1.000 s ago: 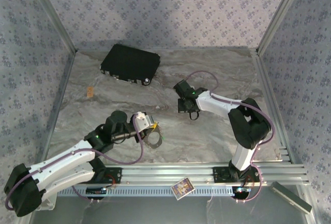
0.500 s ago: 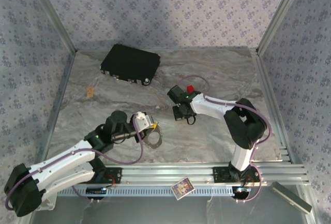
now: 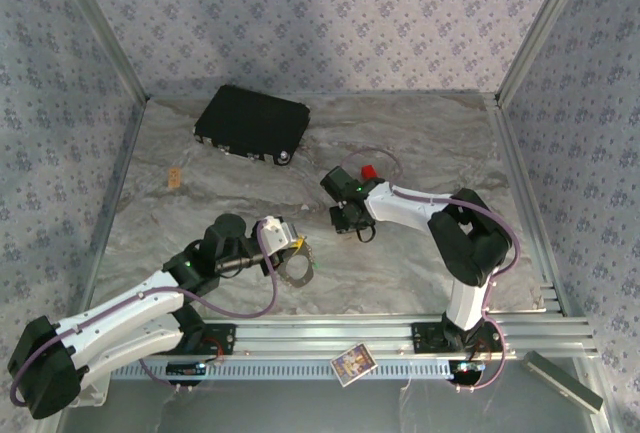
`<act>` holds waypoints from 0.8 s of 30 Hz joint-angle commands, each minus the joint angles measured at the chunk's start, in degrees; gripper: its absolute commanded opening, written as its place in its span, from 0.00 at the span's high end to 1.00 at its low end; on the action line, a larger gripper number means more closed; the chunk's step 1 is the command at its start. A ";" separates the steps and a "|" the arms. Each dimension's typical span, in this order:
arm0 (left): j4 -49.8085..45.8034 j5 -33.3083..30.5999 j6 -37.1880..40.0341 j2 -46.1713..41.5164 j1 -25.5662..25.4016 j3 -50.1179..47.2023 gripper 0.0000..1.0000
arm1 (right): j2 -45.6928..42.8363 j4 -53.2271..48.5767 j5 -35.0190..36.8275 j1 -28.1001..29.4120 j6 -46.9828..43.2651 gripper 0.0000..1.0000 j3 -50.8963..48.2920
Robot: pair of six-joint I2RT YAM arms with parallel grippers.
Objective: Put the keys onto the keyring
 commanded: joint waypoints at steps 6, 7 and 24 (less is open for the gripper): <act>0.91 0.74 0.92 -0.26 -0.53 1.63 1.00 | -2.55 -0.20 4.76 1.03 8.47 0.70 -2.35; 0.89 0.73 1.01 -0.34 -0.50 1.63 1.00 | -3.10 -0.41 5.51 1.06 9.51 0.70 -2.75; 1.02 1.04 0.76 -0.29 -0.53 1.46 1.00 | -4.98 10.33 -1.13 0.09 16.48 0.73 -9.78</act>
